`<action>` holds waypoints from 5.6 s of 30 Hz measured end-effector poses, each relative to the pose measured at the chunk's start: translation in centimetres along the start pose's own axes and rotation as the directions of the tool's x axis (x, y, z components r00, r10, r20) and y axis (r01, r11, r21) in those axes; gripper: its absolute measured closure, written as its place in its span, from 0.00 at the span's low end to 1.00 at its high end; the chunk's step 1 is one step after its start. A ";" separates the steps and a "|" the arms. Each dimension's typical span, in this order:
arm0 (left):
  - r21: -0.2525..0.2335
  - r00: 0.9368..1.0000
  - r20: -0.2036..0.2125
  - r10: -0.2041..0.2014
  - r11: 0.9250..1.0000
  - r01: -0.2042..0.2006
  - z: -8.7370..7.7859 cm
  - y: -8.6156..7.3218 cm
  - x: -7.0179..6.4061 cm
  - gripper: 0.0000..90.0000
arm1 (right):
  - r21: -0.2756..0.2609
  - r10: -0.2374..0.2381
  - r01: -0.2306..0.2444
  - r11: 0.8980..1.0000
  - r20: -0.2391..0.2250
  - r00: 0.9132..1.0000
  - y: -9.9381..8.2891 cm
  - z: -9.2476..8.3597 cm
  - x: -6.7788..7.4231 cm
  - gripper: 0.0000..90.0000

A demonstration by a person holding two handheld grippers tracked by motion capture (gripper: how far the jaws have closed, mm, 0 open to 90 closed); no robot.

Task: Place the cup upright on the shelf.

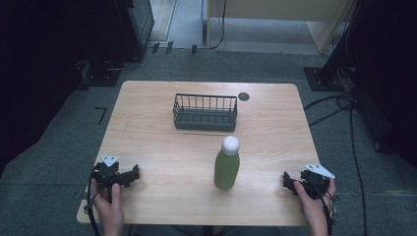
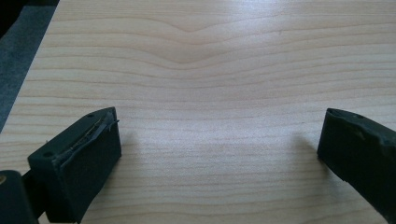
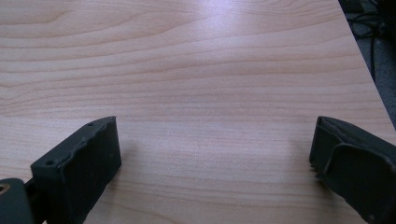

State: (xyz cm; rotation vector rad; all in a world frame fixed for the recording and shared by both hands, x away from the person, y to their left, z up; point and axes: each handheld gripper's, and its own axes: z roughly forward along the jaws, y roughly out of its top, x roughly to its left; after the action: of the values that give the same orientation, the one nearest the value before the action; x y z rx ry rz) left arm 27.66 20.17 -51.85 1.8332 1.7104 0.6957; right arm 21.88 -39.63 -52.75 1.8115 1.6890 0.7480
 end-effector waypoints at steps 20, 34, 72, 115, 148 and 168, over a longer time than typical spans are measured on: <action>0.000 1.000 0.000 0.000 1.000 0.000 0.0 0.0 0.0 0.00 | -0.031 -0.024 0.021 0.999 -0.072 0.997 -0.1 -1.7 3.7 0.02; 0.000 1.000 0.000 0.000 1.000 0.000 0.0 0.0 0.0 0.00 | -0.077 -0.085 0.074 0.994 -0.141 0.986 1.1 -3.8 7.3 0.02; 0.000 1.000 0.000 0.000 1.000 0.000 0.0 0.0 0.0 0.00 | -0.131 -0.286 0.255 0.958 -0.356 0.890 0.4 -5.7 14.0 0.04; -0.001 1.000 0.000 -0.001 1.000 0.001 0.0 0.0 0.0 0.00 | -0.308 -0.283 0.153 0.939 -0.444 0.850 4.9 -7.5 19.4 0.17; -0.003 1.000 0.001 -0.003 1.000 0.003 0.0 0.0 0.0 0.00 | -0.320 -0.288 0.165 0.933 -0.386 0.876 8.5 -7.4 20.4 0.23; -0.001 1.000 0.001 -0.002 1.000 0.002 0.0 0.0 0.0 0.00 | -0.344 -0.311 0.182 0.921 -0.370 0.876 13.9 -5.6 22.2 0.23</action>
State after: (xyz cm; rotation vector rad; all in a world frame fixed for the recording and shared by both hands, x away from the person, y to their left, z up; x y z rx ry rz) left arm 27.67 20.16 -51.85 1.8303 1.7111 0.6948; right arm 28.77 -18.18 -38.25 1.2498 1.9009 1.2683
